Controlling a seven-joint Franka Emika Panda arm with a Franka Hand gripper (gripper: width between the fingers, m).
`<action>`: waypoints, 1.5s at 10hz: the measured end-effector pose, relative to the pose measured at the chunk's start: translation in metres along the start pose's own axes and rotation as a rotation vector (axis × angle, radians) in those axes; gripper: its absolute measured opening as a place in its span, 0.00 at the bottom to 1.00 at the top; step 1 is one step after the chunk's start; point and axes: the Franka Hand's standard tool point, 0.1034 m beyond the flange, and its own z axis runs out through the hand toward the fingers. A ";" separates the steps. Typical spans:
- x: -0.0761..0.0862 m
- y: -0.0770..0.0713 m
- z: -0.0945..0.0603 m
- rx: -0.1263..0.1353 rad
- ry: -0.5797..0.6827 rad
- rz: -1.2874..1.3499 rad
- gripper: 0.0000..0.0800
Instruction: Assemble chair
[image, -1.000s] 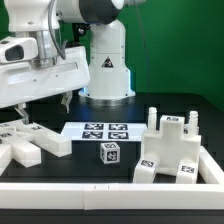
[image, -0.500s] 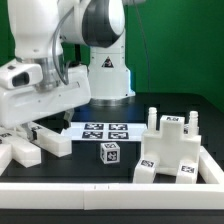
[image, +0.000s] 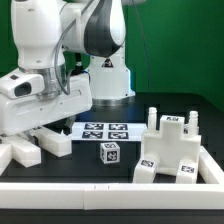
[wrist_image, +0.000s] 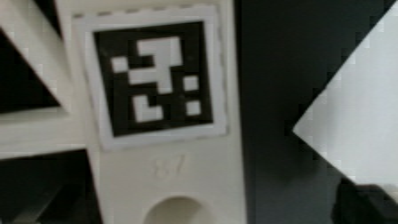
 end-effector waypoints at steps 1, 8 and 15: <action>0.000 0.000 0.000 0.000 0.000 0.000 0.69; 0.015 -0.001 -0.048 0.020 0.067 0.312 0.36; 0.069 -0.026 -0.100 0.080 -0.046 0.666 0.36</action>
Offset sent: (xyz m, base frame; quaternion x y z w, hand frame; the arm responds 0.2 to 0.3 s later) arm 0.0000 0.0000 0.0000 0.0000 0.0000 0.0000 1.0000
